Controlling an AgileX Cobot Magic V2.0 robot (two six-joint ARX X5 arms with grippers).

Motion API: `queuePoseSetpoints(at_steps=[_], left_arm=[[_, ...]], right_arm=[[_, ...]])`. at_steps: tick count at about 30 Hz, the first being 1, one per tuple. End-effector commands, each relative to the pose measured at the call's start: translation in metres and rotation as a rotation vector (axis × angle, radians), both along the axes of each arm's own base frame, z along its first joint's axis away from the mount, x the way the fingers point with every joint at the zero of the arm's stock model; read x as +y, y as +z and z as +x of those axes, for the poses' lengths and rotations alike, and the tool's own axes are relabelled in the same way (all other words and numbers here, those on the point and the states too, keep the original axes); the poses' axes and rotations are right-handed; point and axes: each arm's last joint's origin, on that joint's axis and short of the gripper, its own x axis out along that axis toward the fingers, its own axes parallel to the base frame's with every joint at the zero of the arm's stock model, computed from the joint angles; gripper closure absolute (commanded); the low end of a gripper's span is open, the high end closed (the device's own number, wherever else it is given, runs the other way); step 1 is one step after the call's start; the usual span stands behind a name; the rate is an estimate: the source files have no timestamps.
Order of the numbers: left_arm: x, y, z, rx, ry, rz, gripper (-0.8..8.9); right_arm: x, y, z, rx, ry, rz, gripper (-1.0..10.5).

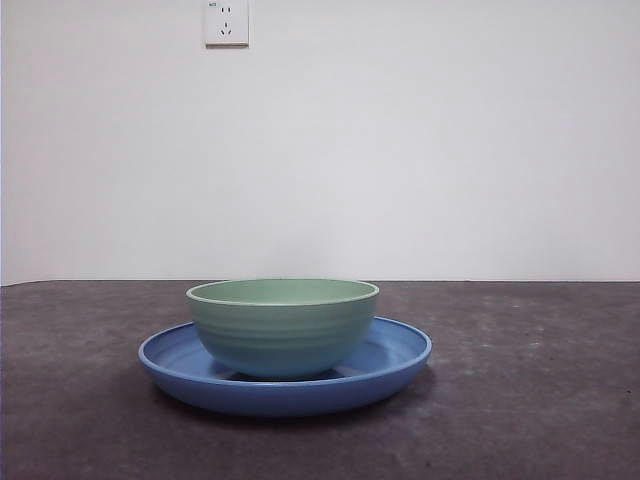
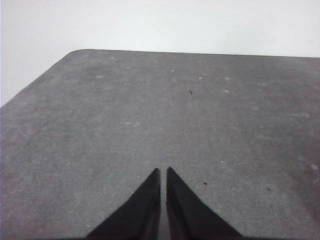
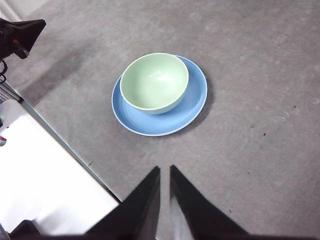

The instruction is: Place the green bowl on the blue plate

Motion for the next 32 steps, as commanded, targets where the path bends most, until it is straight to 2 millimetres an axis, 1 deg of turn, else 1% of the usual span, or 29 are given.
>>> queuePoseSetpoints(at_steps=[1, 28, 32], left_arm=[[0.0002, -0.0080, 0.0008, 0.031, -0.002, 0.046, 7.94], [0.0002, -0.0073, 0.0009, 0.025, -0.005, 0.059, 7.94], [0.0002, -0.0073, 0.0009, 0.025, -0.005, 0.059, 7.94]], right_arm=[[0.0006, 0.0048, 0.0002, -0.026, 0.015, 0.003, 9.2], [0.0004, 0.0051, 0.0000, -0.031, 0.014, 0.005, 9.2], [-0.0047, 0.0036, -0.0004, -0.061, -0.058, 0.015, 9.2]])
